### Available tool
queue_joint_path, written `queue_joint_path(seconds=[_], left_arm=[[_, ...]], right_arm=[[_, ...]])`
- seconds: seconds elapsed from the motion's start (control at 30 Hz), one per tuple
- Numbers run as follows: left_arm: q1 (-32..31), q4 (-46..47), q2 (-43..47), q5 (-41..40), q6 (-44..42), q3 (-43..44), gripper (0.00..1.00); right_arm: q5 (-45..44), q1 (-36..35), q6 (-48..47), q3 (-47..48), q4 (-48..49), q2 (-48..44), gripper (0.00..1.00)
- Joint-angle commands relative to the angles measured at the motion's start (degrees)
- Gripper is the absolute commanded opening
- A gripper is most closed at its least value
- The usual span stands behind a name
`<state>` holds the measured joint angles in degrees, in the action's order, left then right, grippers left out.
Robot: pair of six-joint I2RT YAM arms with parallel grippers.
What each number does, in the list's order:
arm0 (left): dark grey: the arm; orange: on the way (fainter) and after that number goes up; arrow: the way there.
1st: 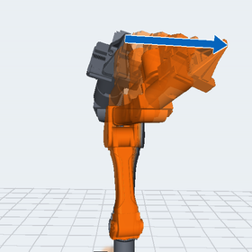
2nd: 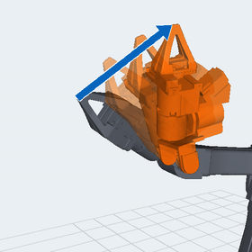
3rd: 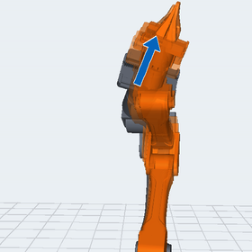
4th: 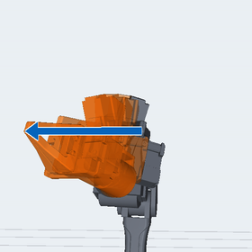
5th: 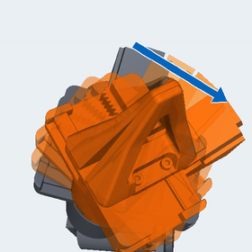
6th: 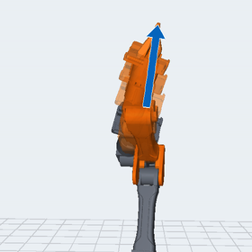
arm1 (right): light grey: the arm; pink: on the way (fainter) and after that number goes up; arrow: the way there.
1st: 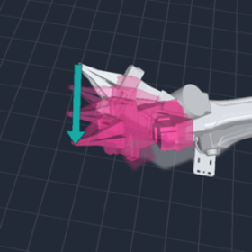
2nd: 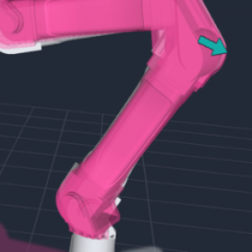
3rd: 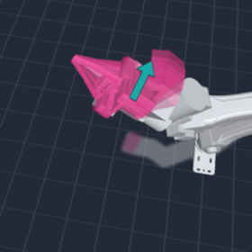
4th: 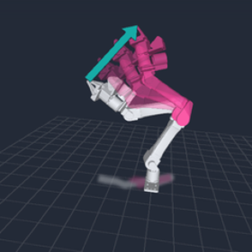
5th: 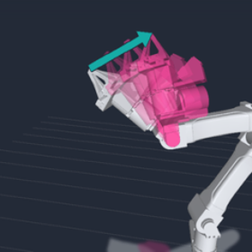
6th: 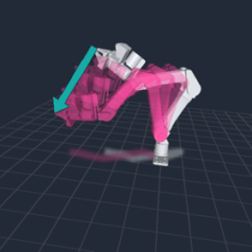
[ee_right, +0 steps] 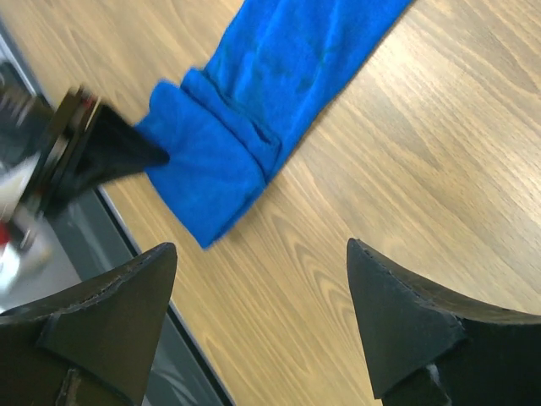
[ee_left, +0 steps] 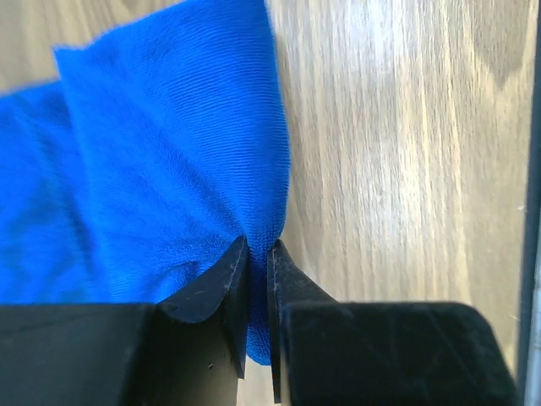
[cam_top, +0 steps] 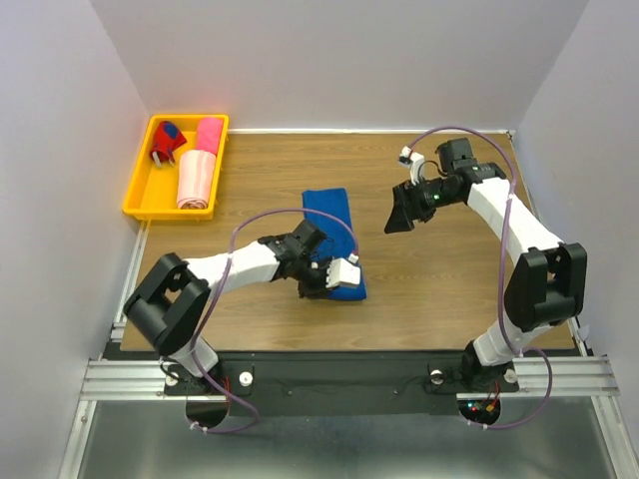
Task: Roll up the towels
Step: Roll the towel
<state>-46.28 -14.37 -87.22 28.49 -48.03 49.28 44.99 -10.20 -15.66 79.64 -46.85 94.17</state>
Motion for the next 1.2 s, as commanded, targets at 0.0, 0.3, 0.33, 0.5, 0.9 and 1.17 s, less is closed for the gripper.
queue_joint_path(seconds=[0.0,0.3,0.33,0.5,0.9,1.17], left_arm=[[4.70,-11.20,-5.23,11.66,2.77,5.64,0.01],[13.05,-26.05,-22.19,25.20,1.80,19.36,0.00],[13.41,-26.67,-23.16,25.82,1.97,20.06,0.00],[14.99,-31.32,-30.10,28.37,2.15,24.98,0.00],[17.10,-32.83,-36.35,26.44,2.50,28.32,0.00],[17.63,-33.18,-37.50,25.30,2.15,30.18,0.00]], right_arm=[[-1.48,-0.35,-8.68,1.84,-7.98,-4.08,0.86],[-1.39,-2.01,-16.33,-0.53,-12.48,-9.18,0.84],[-3.66,-2.89,-16.33,-1.49,-11.34,-9.88,0.83],[-13.25,-13.06,-11.77,-6.50,-1.08,-13.31,0.74],[-23.46,-34.35,-9.38,-16.52,18.19,-8.57,0.61],[-24.95,-38.58,-9.91,-21.98,29.09,-4.53,0.67]])
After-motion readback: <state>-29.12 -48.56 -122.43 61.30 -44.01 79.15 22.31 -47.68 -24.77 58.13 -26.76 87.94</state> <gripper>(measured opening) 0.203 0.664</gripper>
